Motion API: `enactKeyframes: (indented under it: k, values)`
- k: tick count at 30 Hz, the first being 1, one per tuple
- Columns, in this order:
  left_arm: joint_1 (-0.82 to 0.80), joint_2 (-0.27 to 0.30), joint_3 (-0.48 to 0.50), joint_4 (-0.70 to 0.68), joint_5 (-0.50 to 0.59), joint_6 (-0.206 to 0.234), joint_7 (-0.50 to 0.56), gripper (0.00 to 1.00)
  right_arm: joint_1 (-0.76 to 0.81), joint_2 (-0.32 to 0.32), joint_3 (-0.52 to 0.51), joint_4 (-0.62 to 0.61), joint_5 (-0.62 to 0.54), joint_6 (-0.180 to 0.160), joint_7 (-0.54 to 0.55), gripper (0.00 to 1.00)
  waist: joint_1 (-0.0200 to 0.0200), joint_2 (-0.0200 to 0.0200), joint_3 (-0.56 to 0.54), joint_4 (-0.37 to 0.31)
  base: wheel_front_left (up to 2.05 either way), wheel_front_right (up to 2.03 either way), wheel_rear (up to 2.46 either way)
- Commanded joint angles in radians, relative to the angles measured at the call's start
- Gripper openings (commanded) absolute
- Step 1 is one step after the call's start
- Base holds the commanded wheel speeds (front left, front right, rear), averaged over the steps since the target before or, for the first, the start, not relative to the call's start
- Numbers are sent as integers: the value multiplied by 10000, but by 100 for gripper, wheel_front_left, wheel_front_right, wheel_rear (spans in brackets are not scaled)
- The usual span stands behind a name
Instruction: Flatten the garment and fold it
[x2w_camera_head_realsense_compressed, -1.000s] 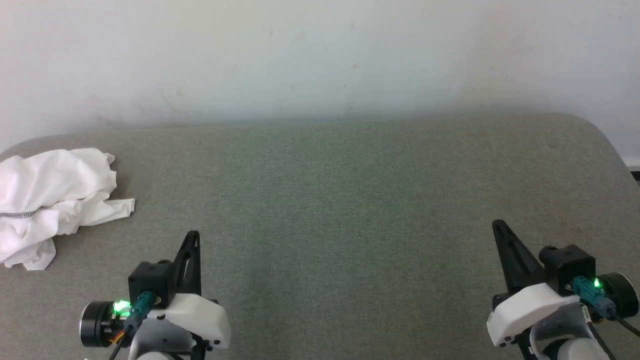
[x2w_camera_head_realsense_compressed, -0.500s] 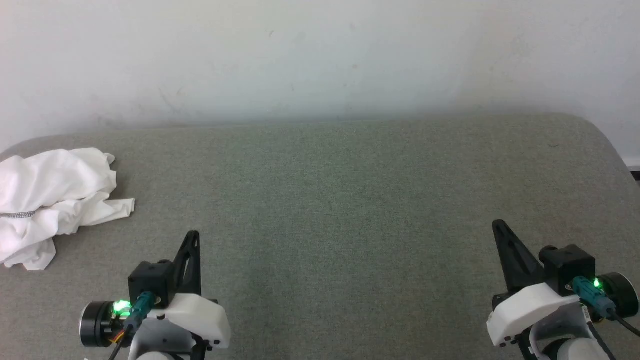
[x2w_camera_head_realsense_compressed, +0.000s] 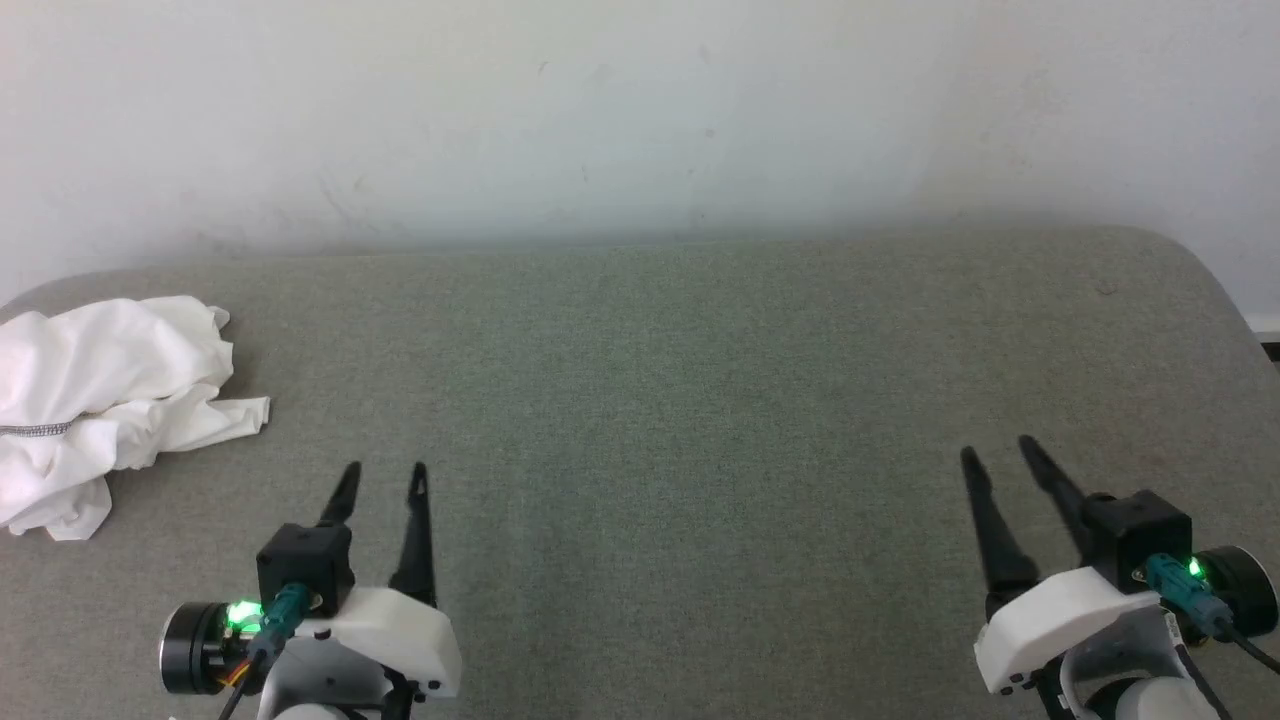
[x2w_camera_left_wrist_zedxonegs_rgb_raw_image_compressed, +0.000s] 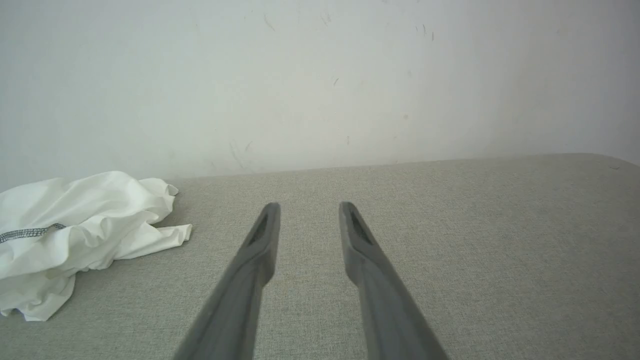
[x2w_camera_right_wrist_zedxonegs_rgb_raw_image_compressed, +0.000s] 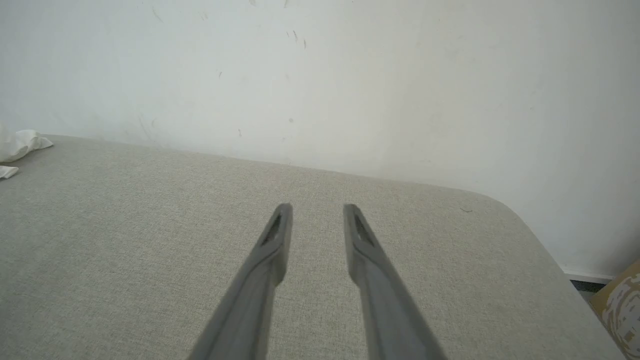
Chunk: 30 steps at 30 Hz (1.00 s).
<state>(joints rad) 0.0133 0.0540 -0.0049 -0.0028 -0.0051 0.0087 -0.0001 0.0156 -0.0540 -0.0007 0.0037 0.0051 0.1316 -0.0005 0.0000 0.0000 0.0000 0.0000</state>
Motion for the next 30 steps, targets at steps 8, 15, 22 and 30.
enactKeyframes:
  k: [8,15,22,30]
  values:
    - [124,-3,-25,-32,-55,-18,-194,100,84,3,-221,26,186,-1,-192,100,0,0,0,10,0,0,0]
    - [223,-5,-36,-63,-101,-26,-341,100,143,5,-392,54,290,-1,-338,100,0,0,0,19,0,0,0]
    - [307,-7,-36,-94,-145,-16,-487,100,200,7,-566,58,390,-2,-485,100,0,0,15,51,0,0,0]
    - [389,-9,-5,-148,-229,70,-654,100,259,9,-714,62,487,-2,-652,100,0,0,33,171,0,0,0]
